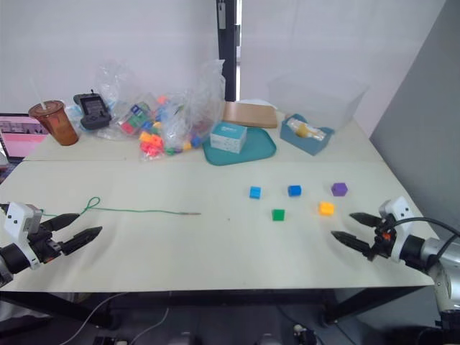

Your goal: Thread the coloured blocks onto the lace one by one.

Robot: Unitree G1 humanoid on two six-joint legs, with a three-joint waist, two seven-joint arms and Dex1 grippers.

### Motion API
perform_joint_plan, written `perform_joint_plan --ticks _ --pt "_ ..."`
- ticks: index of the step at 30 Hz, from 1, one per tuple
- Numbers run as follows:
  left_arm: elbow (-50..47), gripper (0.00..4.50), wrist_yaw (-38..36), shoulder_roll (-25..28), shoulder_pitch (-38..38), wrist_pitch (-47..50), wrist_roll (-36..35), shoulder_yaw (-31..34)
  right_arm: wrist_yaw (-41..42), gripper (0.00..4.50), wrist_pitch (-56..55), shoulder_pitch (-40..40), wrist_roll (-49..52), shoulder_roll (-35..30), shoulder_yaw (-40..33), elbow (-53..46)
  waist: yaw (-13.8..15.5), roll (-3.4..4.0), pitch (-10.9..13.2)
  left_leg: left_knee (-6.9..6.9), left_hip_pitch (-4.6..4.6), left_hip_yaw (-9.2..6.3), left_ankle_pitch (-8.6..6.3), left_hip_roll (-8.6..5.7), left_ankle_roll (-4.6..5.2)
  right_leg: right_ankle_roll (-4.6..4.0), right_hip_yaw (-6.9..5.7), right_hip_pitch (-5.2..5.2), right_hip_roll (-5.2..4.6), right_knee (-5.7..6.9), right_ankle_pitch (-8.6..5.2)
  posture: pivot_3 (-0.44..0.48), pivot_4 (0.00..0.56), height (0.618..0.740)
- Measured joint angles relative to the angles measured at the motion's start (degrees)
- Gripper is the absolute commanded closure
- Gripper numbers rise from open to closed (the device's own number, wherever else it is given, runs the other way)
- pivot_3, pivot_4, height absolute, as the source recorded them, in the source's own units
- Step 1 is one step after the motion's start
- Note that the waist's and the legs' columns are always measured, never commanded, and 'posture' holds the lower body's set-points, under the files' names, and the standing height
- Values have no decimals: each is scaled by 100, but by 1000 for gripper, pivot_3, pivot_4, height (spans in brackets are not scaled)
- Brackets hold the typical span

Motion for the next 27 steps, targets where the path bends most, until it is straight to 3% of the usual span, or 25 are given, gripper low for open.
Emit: perform_joint_plan --ticks 4,9,11,14,19,27 --pt "101 0 -3 -38 -140 21 -5 -61 -131 36 35 102 7 44 -27 -218 15 0 0 1 0 0 0 0 0 0 -1 0 0 2 0 0 150 740" --pt "422 0 -211 -198 -790 181 -90 -484 -648 36 467 622 262 459 -124 -1442 38 0 0 6 -4 -4 0 0 0 1 -4 -1 1 7 0 0 150 740" --pt "827 0 -428 -220 -1393 114 32 -855 -920 36 744 896 471 622 -186 -2089 82 0 0 9 -5 -6 1 -2 -1 1 -7 -1 2 12 0 0 150 740" --pt "1535 0 -836 -338 -2350 -181 372 -1528 -1153 36 1046 1121 706 806 -63 -2923 117 1 -1 18 -5 -6 2 -7 -1 2 -6 2 2 16 1 0 150 740" --pt "3211 0 -1802 -758 -3810 -1143 1220 -2669 -1277 36 1175 1319 820 915 310 -3489 137 -2 -1 23 -11 -8 2 -7 -1 2 -9 0 5 15 1 0 150 740" --pt "5851 0 -2625 -1436 -5584 -2949 2529 -3619 -1285 36 1128 1435 813 836 461 -3838 124 -4 1 38 -25 -14 -1 -8 5 4 -12 -3 7 14 2 0 150 740"
